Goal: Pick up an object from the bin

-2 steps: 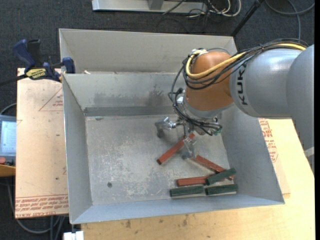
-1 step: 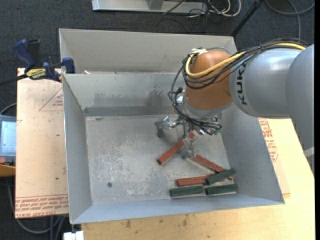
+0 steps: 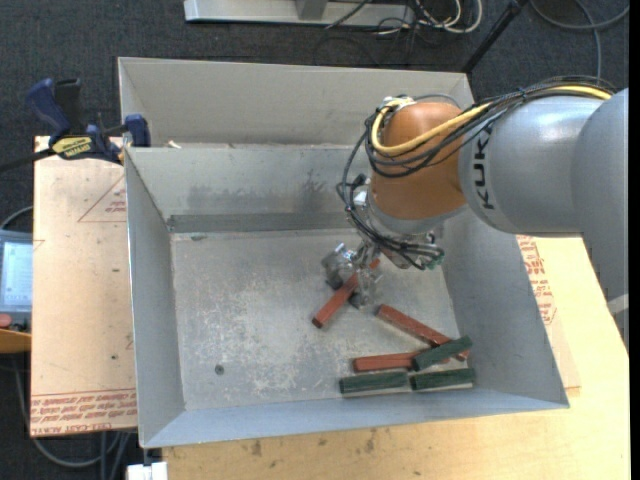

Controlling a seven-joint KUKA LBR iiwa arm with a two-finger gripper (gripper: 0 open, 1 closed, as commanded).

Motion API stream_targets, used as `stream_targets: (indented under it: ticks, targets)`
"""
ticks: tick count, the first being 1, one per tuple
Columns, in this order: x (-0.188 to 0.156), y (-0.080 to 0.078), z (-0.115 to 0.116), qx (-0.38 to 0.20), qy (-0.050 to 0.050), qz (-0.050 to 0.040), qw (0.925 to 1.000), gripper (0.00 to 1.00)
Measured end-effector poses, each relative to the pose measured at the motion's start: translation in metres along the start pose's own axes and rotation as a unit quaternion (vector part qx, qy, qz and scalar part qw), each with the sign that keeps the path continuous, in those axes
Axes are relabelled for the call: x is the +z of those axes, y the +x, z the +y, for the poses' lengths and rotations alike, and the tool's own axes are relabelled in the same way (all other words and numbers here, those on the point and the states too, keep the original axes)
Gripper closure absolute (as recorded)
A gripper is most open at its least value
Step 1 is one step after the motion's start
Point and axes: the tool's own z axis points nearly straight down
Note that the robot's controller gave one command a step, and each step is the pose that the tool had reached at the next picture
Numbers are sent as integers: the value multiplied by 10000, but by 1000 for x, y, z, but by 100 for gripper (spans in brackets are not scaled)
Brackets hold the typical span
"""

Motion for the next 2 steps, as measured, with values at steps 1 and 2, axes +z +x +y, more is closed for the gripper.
stream_targets:
  ticks: [1, 2]
  targets:
    - [-65, -3, -1, 13, 21, -17, 10000, 100]
    - [-78, -4, -1, 27, 7, 0, 10000, 100]
